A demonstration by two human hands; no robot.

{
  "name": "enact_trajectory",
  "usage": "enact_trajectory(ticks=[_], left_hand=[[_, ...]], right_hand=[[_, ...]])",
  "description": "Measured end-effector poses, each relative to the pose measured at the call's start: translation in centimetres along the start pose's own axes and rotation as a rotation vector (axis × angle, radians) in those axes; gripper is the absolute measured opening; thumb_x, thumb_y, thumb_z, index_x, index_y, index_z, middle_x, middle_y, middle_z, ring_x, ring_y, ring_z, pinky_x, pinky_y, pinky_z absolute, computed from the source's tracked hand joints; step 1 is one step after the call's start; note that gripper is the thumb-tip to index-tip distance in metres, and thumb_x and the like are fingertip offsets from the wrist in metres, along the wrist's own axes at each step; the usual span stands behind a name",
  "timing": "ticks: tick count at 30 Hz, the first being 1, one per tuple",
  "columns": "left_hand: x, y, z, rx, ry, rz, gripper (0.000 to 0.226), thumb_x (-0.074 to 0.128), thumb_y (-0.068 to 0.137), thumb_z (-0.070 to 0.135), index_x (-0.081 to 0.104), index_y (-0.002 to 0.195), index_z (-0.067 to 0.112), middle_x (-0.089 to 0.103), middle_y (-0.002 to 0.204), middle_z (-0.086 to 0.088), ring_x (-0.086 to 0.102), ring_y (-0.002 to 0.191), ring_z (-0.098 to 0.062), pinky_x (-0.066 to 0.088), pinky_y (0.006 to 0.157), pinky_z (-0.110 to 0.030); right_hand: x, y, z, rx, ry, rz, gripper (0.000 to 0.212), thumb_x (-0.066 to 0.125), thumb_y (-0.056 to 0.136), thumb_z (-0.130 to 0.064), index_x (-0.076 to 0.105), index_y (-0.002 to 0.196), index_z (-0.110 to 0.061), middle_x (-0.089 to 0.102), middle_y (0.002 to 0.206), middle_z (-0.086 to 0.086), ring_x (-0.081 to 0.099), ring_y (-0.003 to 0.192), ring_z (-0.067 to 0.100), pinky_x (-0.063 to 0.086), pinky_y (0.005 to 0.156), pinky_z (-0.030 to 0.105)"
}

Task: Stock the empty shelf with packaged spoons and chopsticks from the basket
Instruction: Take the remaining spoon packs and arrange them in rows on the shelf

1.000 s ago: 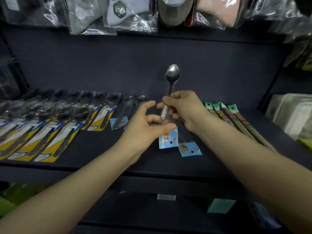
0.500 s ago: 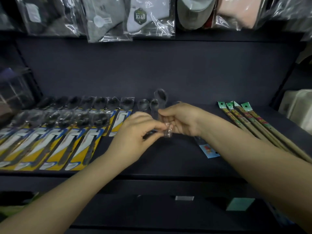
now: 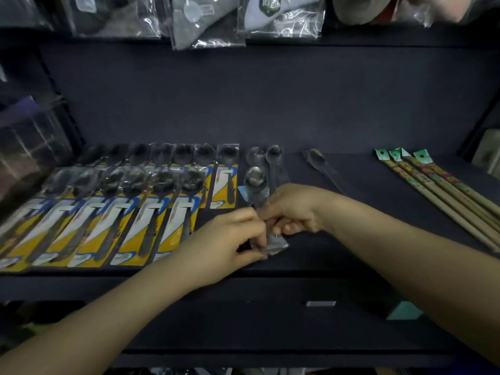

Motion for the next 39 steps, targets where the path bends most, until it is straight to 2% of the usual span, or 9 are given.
enact_trajectory(ticks=[4,8,13,16,21,26,34,36,39], left_hand=[[-0.2,-0.8,-0.9,-0.004,-0.135,-0.051,0.01,0.07,0.075,0.034,0.061,0.076,0.03,0.055,0.1,0.014,0.054,0.095,0.0,0.041,0.082,-0.01],[0.0,-1.4,-0.8,-0.021,-0.08,-0.021,0.031,0.049,0.072,0.06,0.055,0.077,0.03,0.059,0.093,0.013,0.054,0.089,-0.003,0.046,0.078,-0.02],[0.2,-0.8,-0.1,-0.018,0.039,0.01,0.058,0.032,0.074,0.066,0.053,0.119,0.035,0.055,0.094,0.012,0.048,0.093,-0.005,0.043,0.078,-0.023],[0.5,-0.5,0.1,-0.015,0.069,-0.01,0.062,0.028,0.075,0.065,0.061,0.114,0.031,0.047,0.093,0.011,0.044,0.093,-0.006,0.038,0.079,-0.021],[0.5,-0.3,0.2,-0.079,-0.007,-0.115,0.041,0.044,0.08,0.059,0.061,0.106,0.031,0.039,0.138,0.012,0.034,0.128,-0.004,0.033,0.102,-0.024],[-0.2,0.7,0.8,-0.12,0.062,-0.229,0.03,0.056,0.078,0.051,0.054,0.099,0.029,0.048,0.13,0.013,0.039,0.125,-0.005,0.039,0.102,-0.03],[-0.5,3.6,2.9,-0.17,0.094,-0.004,0.04,0.051,0.083,0.049,0.056,0.114,0.024,0.053,0.107,0.012,0.046,0.101,-0.005,0.041,0.088,-0.024],[-0.4,4.4,3.7,-0.151,0.082,0.064,0.034,0.052,0.085,0.043,0.059,0.111,0.022,0.051,0.103,0.013,0.046,0.097,-0.004,0.037,0.083,-0.019],[0.5,5.7,4.8,-0.16,0.05,0.136,0.029,0.053,0.085,0.039,0.06,0.107,0.021,0.055,0.1,0.012,0.049,0.094,-0.004,0.038,0.081,-0.02]], right_hand=[[0.7,-0.5,-0.3,-0.039,-0.117,0.053,0.031,0.059,0.09,-0.022,0.054,0.063,-0.007,0.058,0.044,0.001,0.049,0.03,0.004,0.033,0.029,0.011],[1.2,-0.5,-0.4,-0.044,-0.3,0.163,0.04,0.042,0.097,-0.025,0.049,0.063,-0.005,0.051,0.028,-0.001,0.044,0.023,0.007,0.029,0.029,0.011],[1.8,-0.9,-0.3,-0.027,-0.262,0.145,0.032,0.038,0.097,-0.018,0.054,0.074,-0.002,0.056,0.05,0.011,0.046,0.026,0.009,0.034,0.03,0.012],[1.3,-1.3,-0.3,-0.027,-0.639,0.2,0.036,0.044,0.094,-0.034,0.057,0.073,-0.007,0.055,0.048,0.005,0.048,0.029,0.008,0.038,0.036,0.016],[-3.6,-1.4,0.3,-0.212,-0.778,0.75,0.031,0.055,0.088,-0.037,0.058,0.092,-0.007,0.063,0.097,0.017,0.058,0.093,0.036,0.041,0.071,0.034],[-9.2,0.2,4.8,0.126,-0.843,0.766,0.041,0.048,0.092,-0.033,0.051,0.118,-0.001,0.048,0.127,0.024,0.043,0.119,0.041,0.039,0.096,0.045],[-11.2,-0.8,3.4,0.13,-0.623,0.622,0.019,0.065,0.078,-0.014,0.06,0.085,0.003,0.059,0.079,0.016,0.061,0.068,0.027,0.04,0.054,0.025],[-11.0,-1.1,3.3,0.135,-0.508,0.538,0.02,0.061,0.077,-0.01,0.052,0.06,-0.004,0.05,0.057,0.011,0.045,0.031,0.016,0.03,0.035,0.013],[-11.1,-1.4,3.5,0.078,-0.44,0.461,0.025,0.059,0.077,-0.012,0.05,0.054,-0.007,0.047,0.045,0.007,0.035,0.023,0.014,0.025,0.034,0.009]])
Point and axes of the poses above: each hand's wrist, its own y-axis towards the middle knuckle, its own x-axis out of the palm, z = x × y, the point moved 1 cm from there along y, towards the middle knuckle
